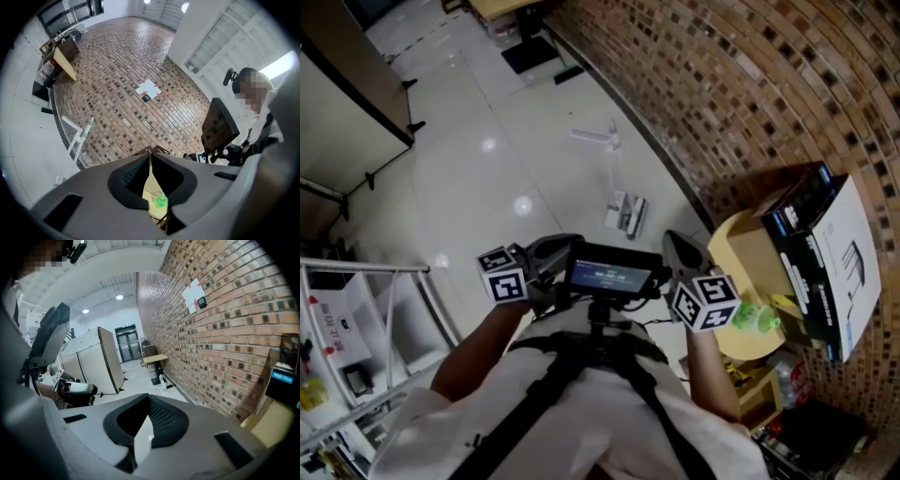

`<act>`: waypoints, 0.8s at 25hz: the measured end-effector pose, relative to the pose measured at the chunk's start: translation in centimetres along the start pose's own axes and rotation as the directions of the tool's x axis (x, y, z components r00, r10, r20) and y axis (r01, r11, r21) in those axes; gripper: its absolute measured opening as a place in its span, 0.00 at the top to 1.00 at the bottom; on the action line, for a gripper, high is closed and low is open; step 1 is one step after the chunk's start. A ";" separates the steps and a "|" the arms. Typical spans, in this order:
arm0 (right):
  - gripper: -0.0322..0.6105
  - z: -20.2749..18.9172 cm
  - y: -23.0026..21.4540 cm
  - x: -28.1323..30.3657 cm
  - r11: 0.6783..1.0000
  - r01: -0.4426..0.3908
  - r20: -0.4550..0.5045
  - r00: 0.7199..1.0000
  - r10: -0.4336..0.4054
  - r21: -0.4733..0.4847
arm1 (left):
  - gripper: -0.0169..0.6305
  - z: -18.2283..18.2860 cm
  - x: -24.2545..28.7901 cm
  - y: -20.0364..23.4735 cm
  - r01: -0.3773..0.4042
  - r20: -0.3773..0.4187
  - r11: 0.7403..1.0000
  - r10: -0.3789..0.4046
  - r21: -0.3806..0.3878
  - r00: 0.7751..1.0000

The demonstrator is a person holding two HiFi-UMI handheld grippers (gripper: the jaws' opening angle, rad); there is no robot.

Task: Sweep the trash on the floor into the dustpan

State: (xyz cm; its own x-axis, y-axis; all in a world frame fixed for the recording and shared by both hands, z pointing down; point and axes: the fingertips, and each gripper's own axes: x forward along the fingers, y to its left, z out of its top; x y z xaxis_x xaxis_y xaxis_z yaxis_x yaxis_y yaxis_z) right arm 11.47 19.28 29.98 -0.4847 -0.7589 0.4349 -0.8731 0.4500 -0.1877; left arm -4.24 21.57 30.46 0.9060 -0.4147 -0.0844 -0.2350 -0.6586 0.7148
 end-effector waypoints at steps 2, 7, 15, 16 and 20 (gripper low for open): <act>0.95 0.6 0.2 0.3 1.000 -0.009 0.004 1.000 0.009 -0.017 | 0.97 0.4 0.0 0.0 -0.004 0.008 1.000 0.004 0.005 1.000; 0.95 0.3 0.4 0.1 0.999 -0.002 -0.013 1.000 0.002 -0.039 | 0.97 -0.1 0.3 0.1 -0.004 0.014 1.000 0.004 -0.011 1.000; 0.95 -0.2 0.3 0.2 0.999 -0.009 -0.027 1.000 0.008 -0.034 | 0.97 -0.3 0.4 0.0 -0.007 0.008 1.000 0.007 -0.021 1.000; 0.95 -0.3 0.3 0.2 0.999 -0.009 -0.027 1.000 0.008 -0.034 | 0.97 -0.3 0.4 0.0 -0.007 0.007 1.000 0.007 -0.022 1.000; 0.95 -0.6 0.3 0.2 0.999 -0.009 -0.033 0.999 0.008 -0.031 | 0.97 -0.3 0.4 0.2 -0.007 0.009 1.000 0.007 -0.024 1.000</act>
State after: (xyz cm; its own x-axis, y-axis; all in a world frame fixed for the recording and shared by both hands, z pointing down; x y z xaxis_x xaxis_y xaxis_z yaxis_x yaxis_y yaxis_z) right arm 11.11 19.58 30.55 -0.4896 -0.7396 0.4619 -0.8666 0.4714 -0.1638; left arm -3.85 21.49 30.76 0.9010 -0.4252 -0.0857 -0.2328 -0.6408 0.7316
